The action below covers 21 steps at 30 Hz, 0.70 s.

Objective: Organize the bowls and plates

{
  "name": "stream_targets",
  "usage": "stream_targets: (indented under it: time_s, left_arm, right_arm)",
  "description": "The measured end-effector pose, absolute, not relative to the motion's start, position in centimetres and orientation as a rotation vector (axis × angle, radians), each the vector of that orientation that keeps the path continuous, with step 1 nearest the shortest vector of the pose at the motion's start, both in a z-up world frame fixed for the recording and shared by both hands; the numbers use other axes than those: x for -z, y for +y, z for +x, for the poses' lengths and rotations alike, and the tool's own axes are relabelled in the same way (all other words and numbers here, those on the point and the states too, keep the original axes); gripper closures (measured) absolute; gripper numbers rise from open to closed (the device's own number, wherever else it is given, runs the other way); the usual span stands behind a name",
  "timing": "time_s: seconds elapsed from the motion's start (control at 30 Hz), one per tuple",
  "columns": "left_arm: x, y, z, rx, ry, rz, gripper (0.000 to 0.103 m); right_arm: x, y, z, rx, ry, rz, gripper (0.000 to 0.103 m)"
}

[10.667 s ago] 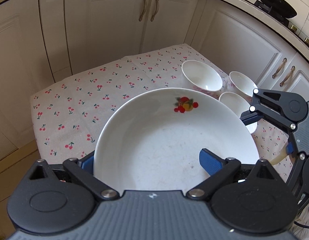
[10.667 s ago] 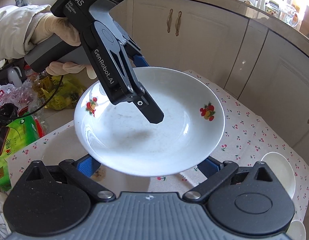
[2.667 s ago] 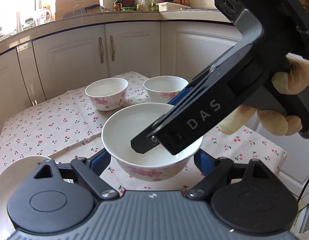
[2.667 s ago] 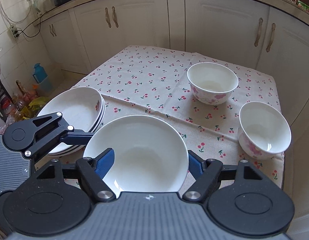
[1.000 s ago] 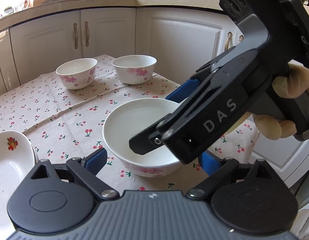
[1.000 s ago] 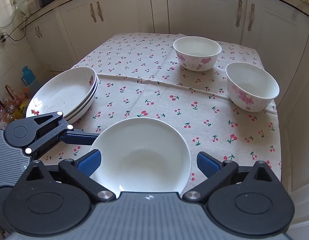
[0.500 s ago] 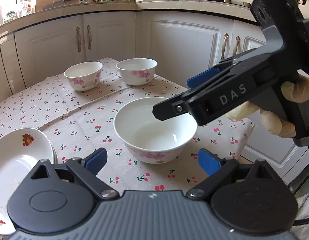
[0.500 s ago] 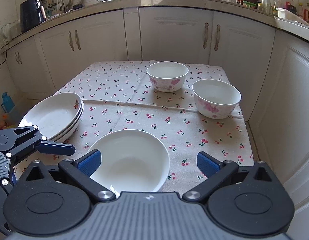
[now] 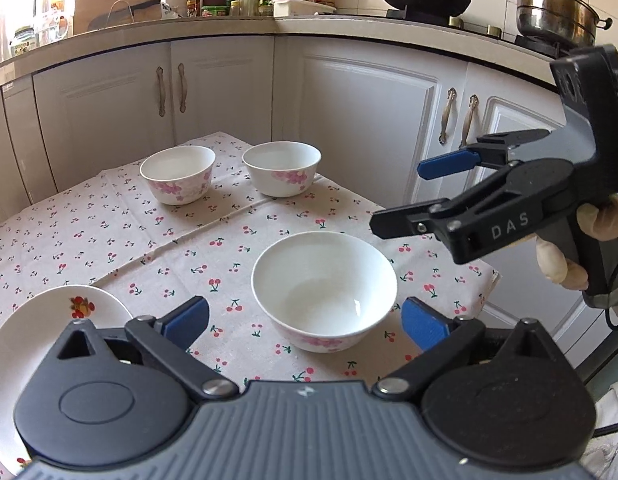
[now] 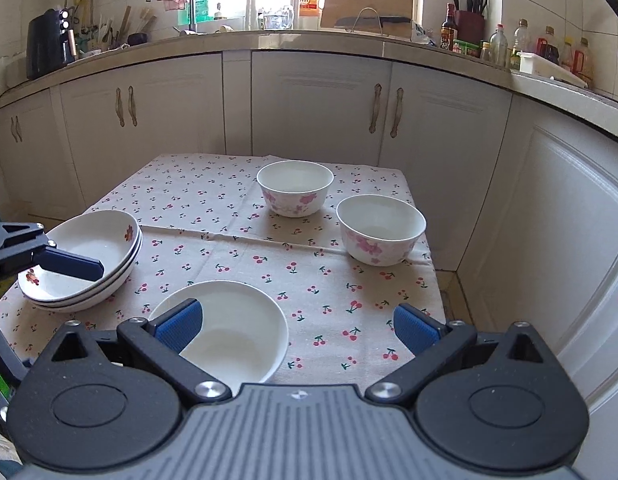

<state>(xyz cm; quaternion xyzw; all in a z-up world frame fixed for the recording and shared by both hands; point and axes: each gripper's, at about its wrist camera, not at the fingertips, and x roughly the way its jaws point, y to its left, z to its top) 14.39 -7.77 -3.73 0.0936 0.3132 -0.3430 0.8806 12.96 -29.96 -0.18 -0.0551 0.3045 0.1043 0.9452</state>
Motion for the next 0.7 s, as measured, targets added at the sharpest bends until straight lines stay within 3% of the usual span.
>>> stream_targets:
  time_s: [0.7]
  left_arm:
    - [-0.4,-13.0,25.4,0.739,0.708,0.245,0.001]
  right_arm:
    - [1.6,-34.6,19.4,-0.208,0.614,-0.140,0.000]
